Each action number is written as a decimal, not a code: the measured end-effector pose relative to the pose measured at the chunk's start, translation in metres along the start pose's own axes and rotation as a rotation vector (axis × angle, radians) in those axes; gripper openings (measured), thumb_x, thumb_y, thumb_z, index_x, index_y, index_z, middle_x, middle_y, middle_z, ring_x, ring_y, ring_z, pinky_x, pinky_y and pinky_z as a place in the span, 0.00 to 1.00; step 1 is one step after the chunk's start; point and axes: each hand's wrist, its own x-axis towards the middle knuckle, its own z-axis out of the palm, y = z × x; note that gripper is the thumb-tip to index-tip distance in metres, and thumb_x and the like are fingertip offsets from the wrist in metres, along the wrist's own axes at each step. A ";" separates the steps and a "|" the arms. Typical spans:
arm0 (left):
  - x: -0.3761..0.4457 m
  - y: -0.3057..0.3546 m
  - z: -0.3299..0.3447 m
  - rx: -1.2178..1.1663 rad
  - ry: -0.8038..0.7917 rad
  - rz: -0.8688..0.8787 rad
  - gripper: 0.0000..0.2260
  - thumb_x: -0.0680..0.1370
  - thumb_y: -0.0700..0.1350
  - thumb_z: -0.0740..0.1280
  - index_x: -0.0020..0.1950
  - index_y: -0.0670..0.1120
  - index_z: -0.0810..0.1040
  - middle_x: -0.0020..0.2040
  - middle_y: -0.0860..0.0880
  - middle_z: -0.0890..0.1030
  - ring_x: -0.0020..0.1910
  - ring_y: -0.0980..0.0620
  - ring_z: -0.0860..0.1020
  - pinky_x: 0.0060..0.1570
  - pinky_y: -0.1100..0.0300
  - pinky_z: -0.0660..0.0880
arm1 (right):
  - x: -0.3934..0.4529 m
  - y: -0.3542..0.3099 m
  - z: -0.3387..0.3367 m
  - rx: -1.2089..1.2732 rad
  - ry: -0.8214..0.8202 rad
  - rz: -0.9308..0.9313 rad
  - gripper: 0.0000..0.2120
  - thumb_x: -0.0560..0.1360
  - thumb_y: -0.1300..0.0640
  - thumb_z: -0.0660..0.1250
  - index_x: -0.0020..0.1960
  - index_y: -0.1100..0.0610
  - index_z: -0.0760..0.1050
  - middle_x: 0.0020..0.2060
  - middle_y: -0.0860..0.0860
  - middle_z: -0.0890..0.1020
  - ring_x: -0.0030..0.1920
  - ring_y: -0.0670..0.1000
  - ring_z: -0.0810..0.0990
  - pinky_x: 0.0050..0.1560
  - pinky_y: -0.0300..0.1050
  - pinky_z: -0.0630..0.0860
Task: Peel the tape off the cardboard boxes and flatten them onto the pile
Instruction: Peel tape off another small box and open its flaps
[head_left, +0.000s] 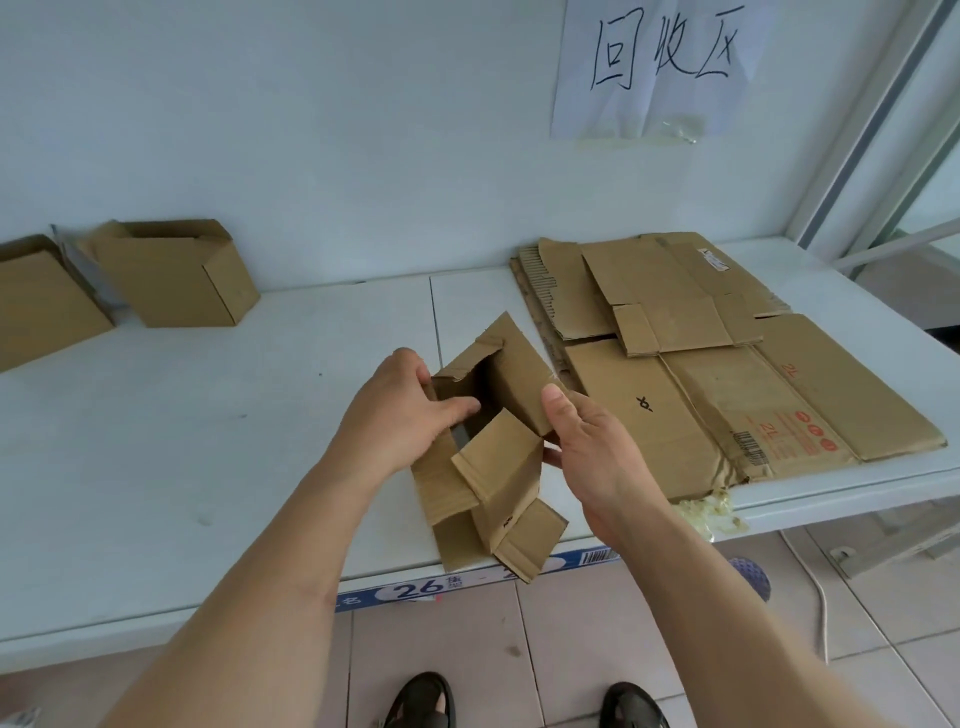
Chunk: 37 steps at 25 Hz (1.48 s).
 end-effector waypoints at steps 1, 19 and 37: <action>0.002 -0.001 0.004 -0.016 0.026 0.008 0.20 0.74 0.60 0.69 0.58 0.49 0.72 0.48 0.53 0.76 0.44 0.53 0.75 0.38 0.59 0.68 | 0.000 -0.001 0.006 0.004 0.020 0.000 0.20 0.80 0.39 0.57 0.63 0.49 0.75 0.54 0.46 0.82 0.57 0.46 0.79 0.62 0.51 0.76; -0.004 -0.017 -0.015 -1.184 -0.229 -0.428 0.37 0.74 0.74 0.53 0.58 0.45 0.81 0.51 0.41 0.85 0.51 0.41 0.84 0.54 0.46 0.78 | -0.009 -0.002 0.070 -0.098 -0.309 -0.053 0.28 0.77 0.32 0.57 0.74 0.38 0.63 0.73 0.34 0.64 0.73 0.39 0.62 0.75 0.48 0.57; 0.011 -0.092 -0.020 -0.942 -0.083 -0.463 0.09 0.81 0.47 0.65 0.57 0.47 0.81 0.53 0.45 0.84 0.52 0.44 0.82 0.56 0.41 0.77 | 0.034 0.011 0.067 -0.381 0.032 -0.007 0.35 0.73 0.36 0.68 0.73 0.50 0.64 0.60 0.47 0.78 0.58 0.52 0.78 0.53 0.47 0.75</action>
